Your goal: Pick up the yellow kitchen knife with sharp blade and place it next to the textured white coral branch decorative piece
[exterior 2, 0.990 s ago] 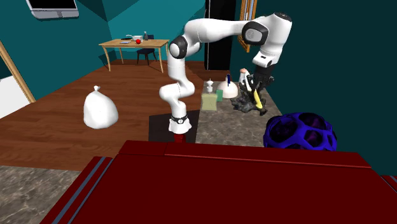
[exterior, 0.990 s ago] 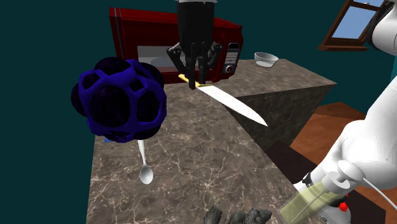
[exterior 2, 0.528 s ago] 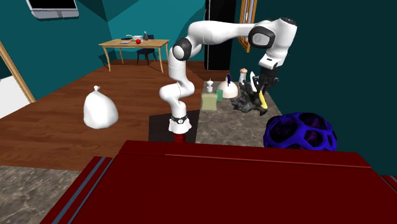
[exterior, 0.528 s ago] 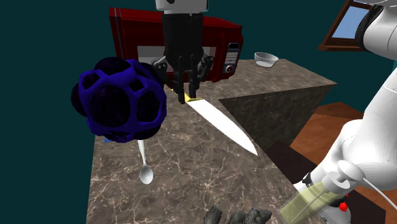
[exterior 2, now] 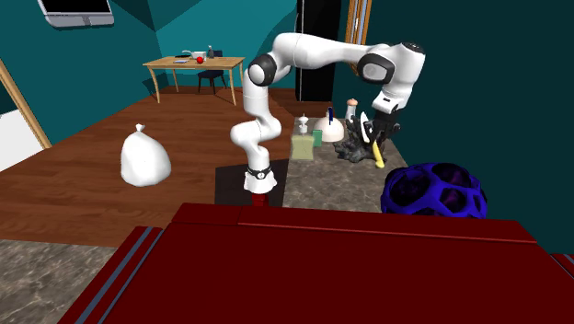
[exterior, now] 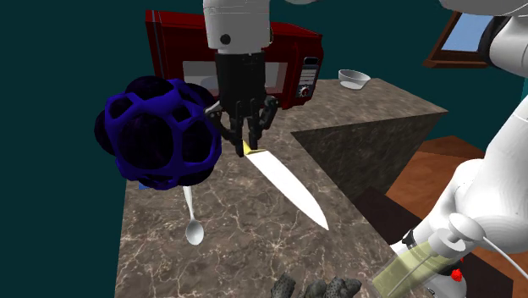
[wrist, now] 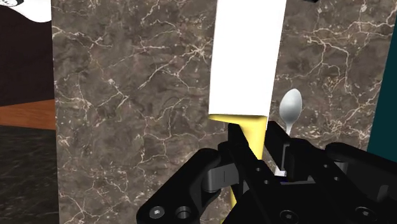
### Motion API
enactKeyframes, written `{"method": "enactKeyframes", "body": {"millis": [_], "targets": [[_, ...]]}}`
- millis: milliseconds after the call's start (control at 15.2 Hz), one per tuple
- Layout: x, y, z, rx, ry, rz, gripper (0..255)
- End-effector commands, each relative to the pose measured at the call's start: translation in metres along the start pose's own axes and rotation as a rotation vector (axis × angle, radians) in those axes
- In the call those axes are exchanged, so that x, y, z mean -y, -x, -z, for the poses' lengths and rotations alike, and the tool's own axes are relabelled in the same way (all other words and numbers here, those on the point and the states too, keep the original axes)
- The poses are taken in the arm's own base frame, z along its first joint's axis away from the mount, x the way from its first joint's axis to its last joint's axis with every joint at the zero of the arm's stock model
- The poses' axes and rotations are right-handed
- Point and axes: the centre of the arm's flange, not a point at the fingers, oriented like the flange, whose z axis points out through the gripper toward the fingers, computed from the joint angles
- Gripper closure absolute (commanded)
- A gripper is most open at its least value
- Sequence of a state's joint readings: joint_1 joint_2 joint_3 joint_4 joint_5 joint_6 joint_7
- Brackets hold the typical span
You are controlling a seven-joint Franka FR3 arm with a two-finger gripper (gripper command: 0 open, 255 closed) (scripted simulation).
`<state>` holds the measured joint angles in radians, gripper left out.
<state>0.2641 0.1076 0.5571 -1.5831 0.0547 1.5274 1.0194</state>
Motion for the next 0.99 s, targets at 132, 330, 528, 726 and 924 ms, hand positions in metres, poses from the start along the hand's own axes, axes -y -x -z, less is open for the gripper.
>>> {"method": "enactKeyframes", "body": {"millis": [132,330,528,726,924], "targets": [[0.000,-0.003,-0.021,0.000,0.000,0.000,255],[0.001,-0.006,-0.037,0.000,0.000,0.000,255],[0.002,-0.008,-0.053,0.000,0.000,0.000,255],[0.003,-0.011,-0.068,0.000,0.000,0.000,255],[0.004,-0.014,-0.084,0.000,0.000,0.000,255]]}}
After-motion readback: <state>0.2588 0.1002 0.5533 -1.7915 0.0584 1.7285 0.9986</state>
